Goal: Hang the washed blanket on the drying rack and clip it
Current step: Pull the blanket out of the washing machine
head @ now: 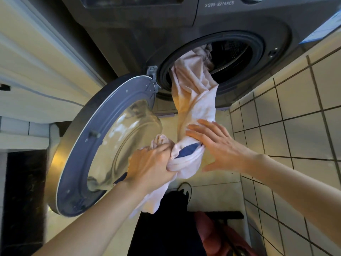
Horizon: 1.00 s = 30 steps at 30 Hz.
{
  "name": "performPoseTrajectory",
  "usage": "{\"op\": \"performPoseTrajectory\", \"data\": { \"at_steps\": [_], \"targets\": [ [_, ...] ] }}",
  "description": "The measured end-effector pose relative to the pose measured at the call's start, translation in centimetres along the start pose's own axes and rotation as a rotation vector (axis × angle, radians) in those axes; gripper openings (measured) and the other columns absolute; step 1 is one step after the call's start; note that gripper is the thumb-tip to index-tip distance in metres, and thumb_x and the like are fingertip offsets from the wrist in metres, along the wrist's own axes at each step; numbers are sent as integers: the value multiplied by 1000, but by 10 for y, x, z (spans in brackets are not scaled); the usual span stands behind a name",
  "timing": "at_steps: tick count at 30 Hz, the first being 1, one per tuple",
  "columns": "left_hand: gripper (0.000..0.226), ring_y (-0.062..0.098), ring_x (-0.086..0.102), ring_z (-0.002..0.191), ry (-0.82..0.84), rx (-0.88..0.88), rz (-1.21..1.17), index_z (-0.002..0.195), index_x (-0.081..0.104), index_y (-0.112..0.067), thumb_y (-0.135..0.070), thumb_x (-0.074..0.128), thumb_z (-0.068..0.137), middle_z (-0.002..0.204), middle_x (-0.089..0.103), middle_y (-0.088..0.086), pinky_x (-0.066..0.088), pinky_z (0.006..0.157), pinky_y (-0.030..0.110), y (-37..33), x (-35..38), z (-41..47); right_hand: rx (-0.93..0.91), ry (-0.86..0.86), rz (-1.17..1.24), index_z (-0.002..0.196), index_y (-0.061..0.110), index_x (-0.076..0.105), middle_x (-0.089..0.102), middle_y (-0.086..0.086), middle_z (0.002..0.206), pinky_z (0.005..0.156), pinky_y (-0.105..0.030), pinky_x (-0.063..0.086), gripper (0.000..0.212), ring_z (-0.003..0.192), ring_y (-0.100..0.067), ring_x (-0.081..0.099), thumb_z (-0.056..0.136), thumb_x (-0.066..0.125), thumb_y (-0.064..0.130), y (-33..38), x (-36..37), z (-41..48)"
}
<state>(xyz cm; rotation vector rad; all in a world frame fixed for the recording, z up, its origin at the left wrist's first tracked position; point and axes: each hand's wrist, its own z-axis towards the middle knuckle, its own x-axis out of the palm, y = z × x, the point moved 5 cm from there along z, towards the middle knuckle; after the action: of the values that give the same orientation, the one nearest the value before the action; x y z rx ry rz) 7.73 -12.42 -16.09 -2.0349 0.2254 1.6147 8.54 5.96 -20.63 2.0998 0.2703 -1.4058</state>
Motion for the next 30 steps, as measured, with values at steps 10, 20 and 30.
{"op": "performPoseTrajectory", "data": {
  "at_steps": [10, 20, 30],
  "targets": [
    [39, 18, 46, 78, -273, 141, -85, 97, 72, -18, -31, 52, 65, 94, 71, -12, 17, 65, 13, 6, -34, -12, -136, 89, -178, 149, 36, -7, 3, 10, 159, 115, -55, 10, 112, 146, -29, -3, 70, 67, 62, -24, 28, 75],
    [47, 12, 60, 75, -58, 176, -117, 105, 70, -33, -33, 52, 62, 125, 60, -26, 31, 66, 13, 23, -42, -14, -28, 149, -201, 129, 25, 50, 61, 1, 124, 108, -45, 16, 43, 119, -27, 49, 86, 50, 32, -19, 50, 110],
    [19, 17, 39, 61, 403, 138, 116, 66, 39, -24, -32, 55, 70, 63, 41, -6, 32, 54, 28, 33, -23, 7, -34, 320, -267, 131, 33, 50, 51, 10, 136, 117, -35, 15, 47, 135, -15, 33, 87, 60, 42, -59, 23, 81]
  ]
}}
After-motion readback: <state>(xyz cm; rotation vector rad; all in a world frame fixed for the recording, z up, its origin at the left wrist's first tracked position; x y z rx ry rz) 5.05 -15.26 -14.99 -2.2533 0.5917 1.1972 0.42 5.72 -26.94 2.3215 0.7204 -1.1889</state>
